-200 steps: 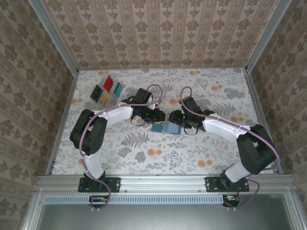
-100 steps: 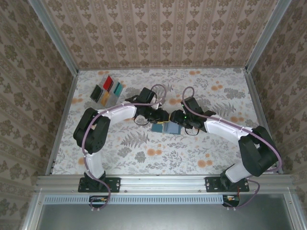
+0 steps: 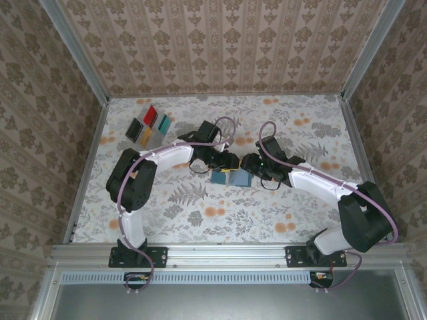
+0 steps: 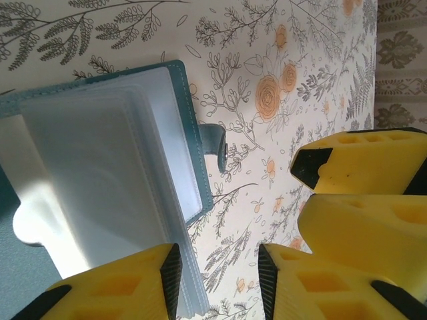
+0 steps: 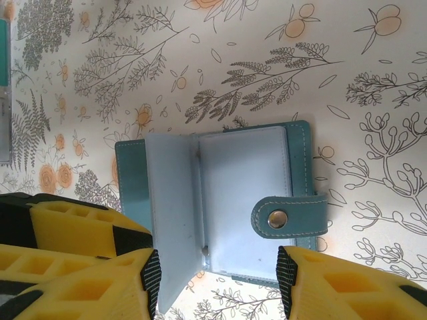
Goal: Take the credit cards out of the card holder
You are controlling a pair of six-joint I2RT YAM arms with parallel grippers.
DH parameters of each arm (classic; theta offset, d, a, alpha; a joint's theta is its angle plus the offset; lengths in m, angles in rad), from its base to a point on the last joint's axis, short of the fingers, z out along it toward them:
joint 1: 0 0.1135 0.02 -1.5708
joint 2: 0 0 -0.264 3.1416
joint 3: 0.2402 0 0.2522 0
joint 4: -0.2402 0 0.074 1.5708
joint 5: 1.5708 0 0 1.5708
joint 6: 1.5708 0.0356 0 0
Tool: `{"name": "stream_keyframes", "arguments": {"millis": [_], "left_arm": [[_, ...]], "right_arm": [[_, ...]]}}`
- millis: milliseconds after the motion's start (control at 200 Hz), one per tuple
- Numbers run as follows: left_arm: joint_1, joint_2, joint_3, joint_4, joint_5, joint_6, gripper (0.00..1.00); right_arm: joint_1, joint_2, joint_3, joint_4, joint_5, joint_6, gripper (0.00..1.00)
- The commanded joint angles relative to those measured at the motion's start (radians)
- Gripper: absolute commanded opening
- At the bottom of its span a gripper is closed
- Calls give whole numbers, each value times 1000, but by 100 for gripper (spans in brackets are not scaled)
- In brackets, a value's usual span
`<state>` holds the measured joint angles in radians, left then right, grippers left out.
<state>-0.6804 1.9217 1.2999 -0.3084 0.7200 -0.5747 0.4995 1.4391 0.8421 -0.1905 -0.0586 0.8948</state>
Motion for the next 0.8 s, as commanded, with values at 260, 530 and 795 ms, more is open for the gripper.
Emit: {"name": "stream_keyframes", "arguments": {"millis": [260, 530, 795], "left_arm": [[-26, 16, 85, -126, -29, 94, 35], [62, -89, 0, -125, -167, 64, 35], [130, -124, -103, -107, -257, 10, 40]], "right_arm": [[-7, -80, -9, -39, 118, 32, 52], [-6, 6, 27, 1, -19, 7, 50], [7, 169, 113, -25, -152, 16, 50]]}}
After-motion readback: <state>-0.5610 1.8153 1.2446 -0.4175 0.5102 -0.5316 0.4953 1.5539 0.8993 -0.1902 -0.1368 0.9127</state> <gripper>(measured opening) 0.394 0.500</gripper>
